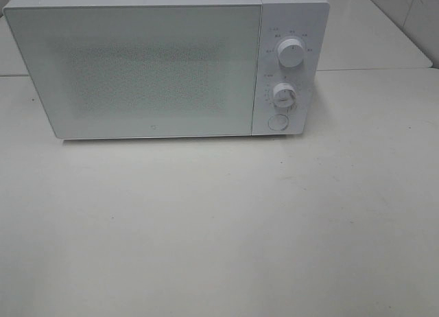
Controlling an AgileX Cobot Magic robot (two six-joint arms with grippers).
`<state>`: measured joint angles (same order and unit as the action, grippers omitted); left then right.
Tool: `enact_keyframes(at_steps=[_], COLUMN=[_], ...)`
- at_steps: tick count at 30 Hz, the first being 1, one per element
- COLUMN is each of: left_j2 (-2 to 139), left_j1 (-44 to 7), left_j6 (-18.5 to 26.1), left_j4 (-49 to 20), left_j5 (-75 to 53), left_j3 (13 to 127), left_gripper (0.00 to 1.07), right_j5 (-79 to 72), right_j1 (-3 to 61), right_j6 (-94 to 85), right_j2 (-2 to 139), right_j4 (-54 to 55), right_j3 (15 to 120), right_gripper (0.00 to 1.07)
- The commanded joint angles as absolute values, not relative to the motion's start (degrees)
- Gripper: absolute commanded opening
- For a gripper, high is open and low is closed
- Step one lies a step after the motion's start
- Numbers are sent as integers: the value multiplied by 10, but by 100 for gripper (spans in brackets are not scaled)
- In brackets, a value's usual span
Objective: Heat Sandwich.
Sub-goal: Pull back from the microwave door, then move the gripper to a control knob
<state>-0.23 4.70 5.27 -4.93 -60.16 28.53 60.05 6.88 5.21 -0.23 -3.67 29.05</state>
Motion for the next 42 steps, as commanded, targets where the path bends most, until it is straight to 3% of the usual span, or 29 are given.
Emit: enact_keyframes(at_steps=[1, 42], left_j2=[-18, -17], left_j1=[42, 42], left_j6=[54, 53], left_j4=[-53, -54], left_j5=[-594, -594], left_j3=[284, 284], left_gripper=[97, 97], right_j5=[594, 594], right_j1=[66, 66], right_j6=[48, 39], right_j2=[-17, -15], right_j4=[-36, -46], right_j3=[290, 290], right_gripper=[75, 75])
